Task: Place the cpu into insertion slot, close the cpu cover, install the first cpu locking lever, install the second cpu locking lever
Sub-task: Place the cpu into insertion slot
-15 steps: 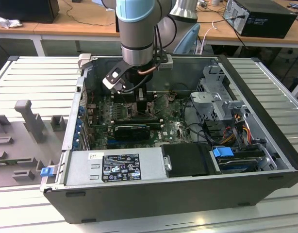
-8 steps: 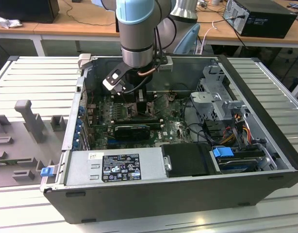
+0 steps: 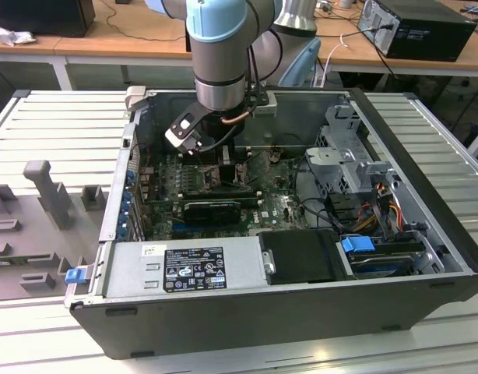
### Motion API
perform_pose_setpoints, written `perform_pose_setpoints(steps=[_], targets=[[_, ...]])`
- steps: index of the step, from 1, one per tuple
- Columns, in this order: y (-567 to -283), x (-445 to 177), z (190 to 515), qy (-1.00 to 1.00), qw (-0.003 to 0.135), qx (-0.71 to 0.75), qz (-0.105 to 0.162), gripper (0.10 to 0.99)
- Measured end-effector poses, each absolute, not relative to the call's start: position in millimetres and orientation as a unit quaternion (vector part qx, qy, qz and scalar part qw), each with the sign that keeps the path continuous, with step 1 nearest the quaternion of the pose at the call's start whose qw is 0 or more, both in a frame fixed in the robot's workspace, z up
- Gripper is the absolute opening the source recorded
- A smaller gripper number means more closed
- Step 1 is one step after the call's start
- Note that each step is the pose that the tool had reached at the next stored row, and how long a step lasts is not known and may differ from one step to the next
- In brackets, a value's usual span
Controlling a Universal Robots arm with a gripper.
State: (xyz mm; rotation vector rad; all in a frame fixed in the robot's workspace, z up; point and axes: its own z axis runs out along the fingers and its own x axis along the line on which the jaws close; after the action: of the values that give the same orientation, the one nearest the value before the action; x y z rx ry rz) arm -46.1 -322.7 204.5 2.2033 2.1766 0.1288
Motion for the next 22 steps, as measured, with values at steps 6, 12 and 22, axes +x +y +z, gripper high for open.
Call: perform_pose_setpoints(steps=[6,12,22], targets=[[-322.7,-46.1,204.5,0.702,0.021,0.711,0.041,0.541],[-320.3,-46.0,204.3,0.702,0.021,0.711,0.041,0.604],[-316.6,-45.2,203.8,0.702,0.021,0.711,0.041,0.604]])
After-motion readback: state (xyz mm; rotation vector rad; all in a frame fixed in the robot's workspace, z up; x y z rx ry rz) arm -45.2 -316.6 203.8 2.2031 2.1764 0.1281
